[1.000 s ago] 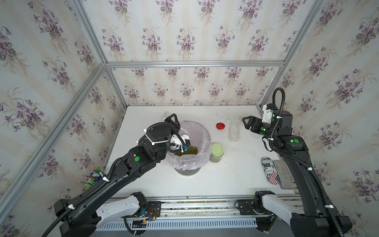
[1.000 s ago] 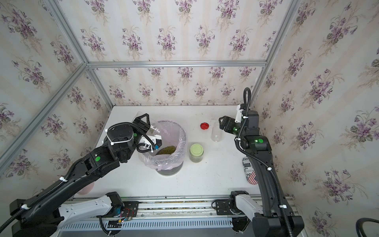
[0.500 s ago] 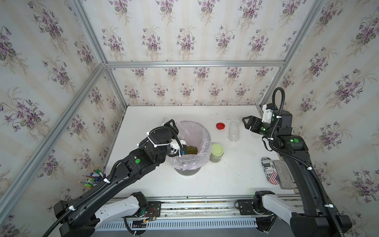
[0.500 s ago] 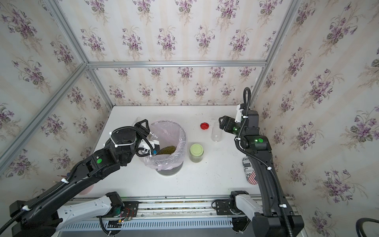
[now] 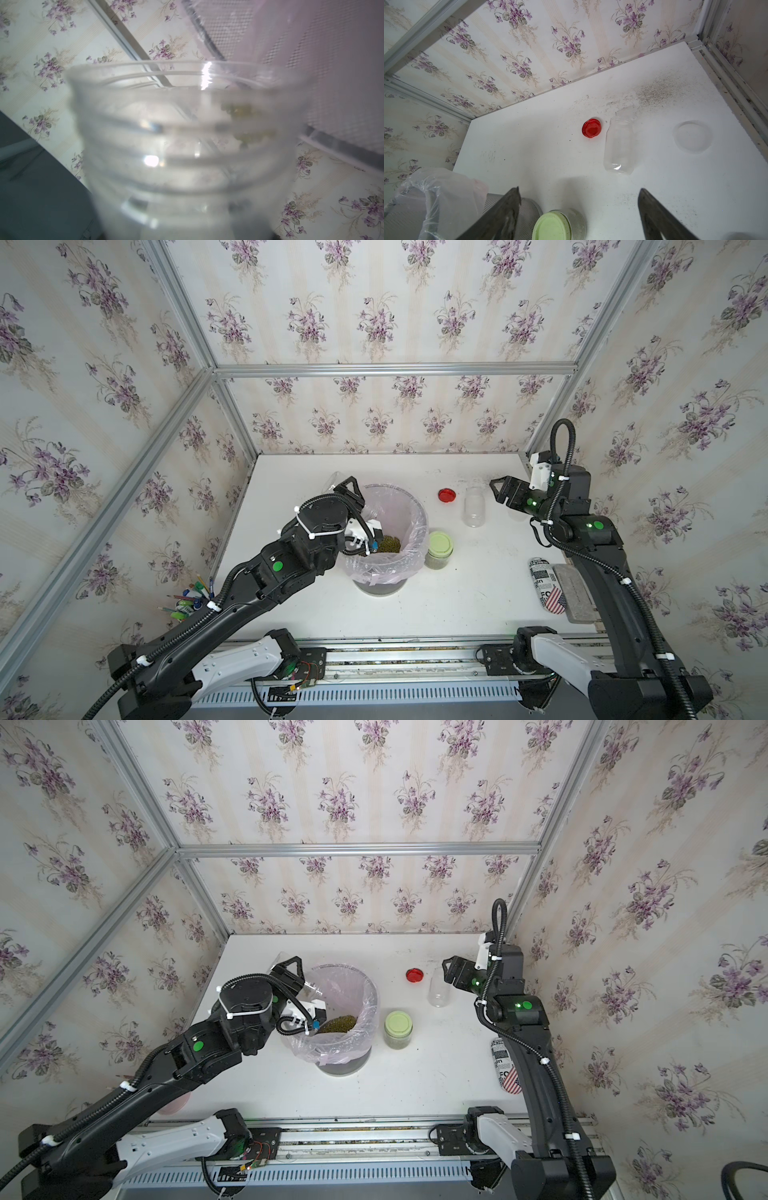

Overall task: Empty moldy mung beans from jars
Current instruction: Pour the moldy mung beans from the jar into the trash bin.

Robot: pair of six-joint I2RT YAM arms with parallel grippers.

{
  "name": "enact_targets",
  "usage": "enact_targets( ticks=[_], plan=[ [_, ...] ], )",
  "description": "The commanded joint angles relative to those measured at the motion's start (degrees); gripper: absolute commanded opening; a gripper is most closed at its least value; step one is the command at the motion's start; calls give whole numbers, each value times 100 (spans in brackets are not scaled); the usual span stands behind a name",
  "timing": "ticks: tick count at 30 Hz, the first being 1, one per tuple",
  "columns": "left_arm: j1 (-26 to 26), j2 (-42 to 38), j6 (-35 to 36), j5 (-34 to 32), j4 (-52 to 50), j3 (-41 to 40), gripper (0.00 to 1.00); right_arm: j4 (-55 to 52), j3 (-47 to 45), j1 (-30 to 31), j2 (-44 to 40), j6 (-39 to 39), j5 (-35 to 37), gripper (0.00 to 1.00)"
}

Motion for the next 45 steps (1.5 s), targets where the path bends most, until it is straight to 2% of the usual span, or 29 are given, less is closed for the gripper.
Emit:
enact_targets(
  ticks=[1,6,10,15,18,23,27,32,34,36,39,43,45],
  plan=[
    [36,47,729,10,-88,-13,42,107,-12,6,-1,67,-26,86],
    [-81,-2,745,-26,70,147,42,-3,88,5,-37,-16,35,86],
    [112,98,685,-95,-156,-15,41,-12,117,5,-1,-15,66,86],
    [-53,53,750,-7,41,297,41,9,132,4,-43,0,7,86],
    [117,146,708,-27,-261,168,40,-4,94,9,-12,-26,88,86],
    [-9,58,733,41,27,383,41,49,119,8,-56,31,-30,86],
    [174,168,654,5,-305,175,40,27,112,3,22,-13,35,86],
    [-48,50,624,43,-47,357,41,103,102,9,20,39,-114,86],
    [109,130,480,-10,-354,258,41,107,70,4,30,11,-67,86],
    [185,144,613,-84,-347,129,38,107,71,10,32,13,-51,86],
    [35,47,633,0,-46,289,39,122,80,10,-19,22,-90,86],
    [180,190,466,-20,-494,254,39,89,61,5,-21,-6,-6,86],
    [174,197,655,-29,-308,205,37,89,62,9,-3,4,-20,86]
  ],
)
